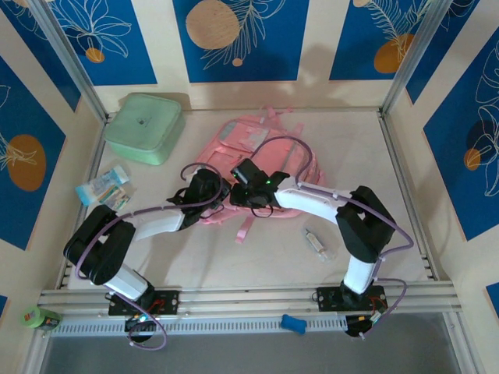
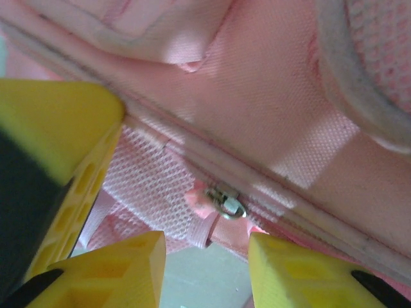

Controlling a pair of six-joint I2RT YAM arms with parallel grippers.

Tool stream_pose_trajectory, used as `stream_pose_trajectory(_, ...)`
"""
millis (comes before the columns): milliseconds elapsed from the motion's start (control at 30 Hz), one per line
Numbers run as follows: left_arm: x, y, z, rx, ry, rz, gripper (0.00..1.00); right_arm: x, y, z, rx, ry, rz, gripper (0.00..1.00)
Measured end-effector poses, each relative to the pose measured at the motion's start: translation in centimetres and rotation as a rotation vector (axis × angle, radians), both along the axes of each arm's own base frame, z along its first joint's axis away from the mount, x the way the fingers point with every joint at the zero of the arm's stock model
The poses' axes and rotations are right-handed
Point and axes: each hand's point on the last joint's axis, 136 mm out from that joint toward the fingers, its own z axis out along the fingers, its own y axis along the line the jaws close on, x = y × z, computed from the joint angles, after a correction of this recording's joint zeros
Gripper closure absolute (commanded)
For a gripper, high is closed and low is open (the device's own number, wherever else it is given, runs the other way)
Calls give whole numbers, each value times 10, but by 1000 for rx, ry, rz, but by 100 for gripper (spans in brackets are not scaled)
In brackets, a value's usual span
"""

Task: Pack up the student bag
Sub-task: Rotate the student bag at the center of the table, then zip the student bag at the center of the table.

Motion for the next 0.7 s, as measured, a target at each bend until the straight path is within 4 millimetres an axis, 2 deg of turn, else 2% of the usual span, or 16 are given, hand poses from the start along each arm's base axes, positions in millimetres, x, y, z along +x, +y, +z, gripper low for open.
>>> stream_pose_trajectory(133, -1, 0, -1, 1, 2, -1, 100, 6, 0, -10, -32, 9, -50, 61)
stream_pose_trajectory(233, -1, 0, -2, 2, 3, -1, 100, 9, -1, -13, -60, 5, -82, 67)
stream_pose_trajectory(367, -2, 0, -3, 4, 5, -2, 100, 7, -6, -12, -92, -16, -110, 71)
stream_pose_trajectory(467, -2, 1, -1, 2, 1, -2, 100, 0, -19, -11, -114, -29, -124, 72)
stream_pose_trajectory(600, -2, 1, 2, -1, -5, -3, 100, -11, -45, -1, -162, -48, -141, 71)
stream_pose_trajectory(700, -3, 2, 2, -1, -6, -2, 100, -12, -42, 12, -156, -86, -107, 64)
